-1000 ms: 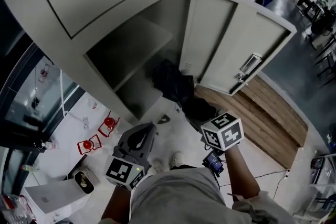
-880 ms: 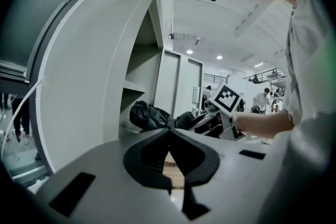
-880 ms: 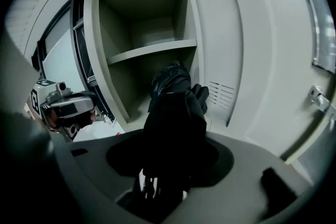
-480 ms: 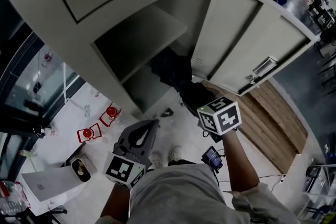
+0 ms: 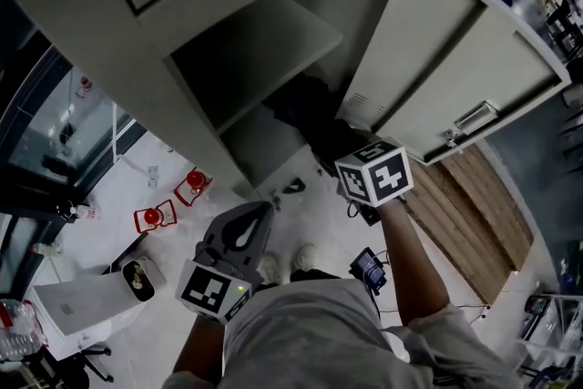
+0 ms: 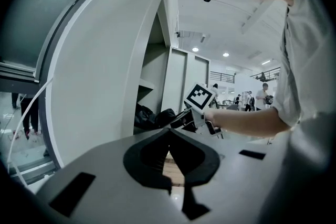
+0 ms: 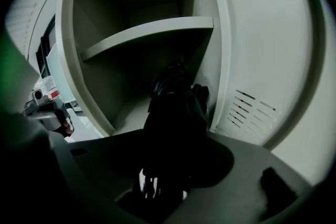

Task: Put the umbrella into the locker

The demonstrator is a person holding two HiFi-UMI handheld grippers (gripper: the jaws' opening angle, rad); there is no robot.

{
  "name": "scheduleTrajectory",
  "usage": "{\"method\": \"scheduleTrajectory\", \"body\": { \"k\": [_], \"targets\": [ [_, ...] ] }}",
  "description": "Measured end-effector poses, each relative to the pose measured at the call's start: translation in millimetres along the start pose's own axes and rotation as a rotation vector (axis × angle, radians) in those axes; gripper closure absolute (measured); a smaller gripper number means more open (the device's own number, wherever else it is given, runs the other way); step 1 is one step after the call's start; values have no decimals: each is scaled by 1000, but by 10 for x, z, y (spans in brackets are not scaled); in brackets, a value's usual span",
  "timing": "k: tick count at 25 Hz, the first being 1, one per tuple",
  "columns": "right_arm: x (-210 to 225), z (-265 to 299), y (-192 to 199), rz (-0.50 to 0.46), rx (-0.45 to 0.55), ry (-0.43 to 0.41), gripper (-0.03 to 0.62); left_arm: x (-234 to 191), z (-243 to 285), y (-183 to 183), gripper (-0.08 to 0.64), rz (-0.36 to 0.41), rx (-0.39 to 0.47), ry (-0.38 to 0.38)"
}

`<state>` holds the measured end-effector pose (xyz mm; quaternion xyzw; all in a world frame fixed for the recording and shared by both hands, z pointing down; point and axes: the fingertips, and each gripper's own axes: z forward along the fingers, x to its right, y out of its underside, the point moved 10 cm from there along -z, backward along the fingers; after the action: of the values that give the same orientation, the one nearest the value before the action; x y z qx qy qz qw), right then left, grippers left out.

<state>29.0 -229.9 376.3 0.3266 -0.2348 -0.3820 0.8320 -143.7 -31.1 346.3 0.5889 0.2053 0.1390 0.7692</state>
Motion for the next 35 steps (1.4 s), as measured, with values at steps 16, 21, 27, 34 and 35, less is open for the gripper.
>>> {"method": "scheduleTrajectory", "body": {
  "k": [16,21,27,34,35],
  "targets": [
    [14,471,-143,-40,-50,-4,379,-117,-31,25,545,-8,-22,-41],
    [-11,579,-169,-81,-83,17,379,-153,-35,24,545,-11,-27,-46],
    [-46,622,-175,-124,-104,36,376,-199,-52,41,545,-17,-33,-49],
    [-71,635,-177,-150,-101,42,349,-212,-59,66,545,-22,-37,-44],
    [-83,627,-192,-157,-98,40,344,-216,-65,68,545,-22,-38,-45]
  ]
}}
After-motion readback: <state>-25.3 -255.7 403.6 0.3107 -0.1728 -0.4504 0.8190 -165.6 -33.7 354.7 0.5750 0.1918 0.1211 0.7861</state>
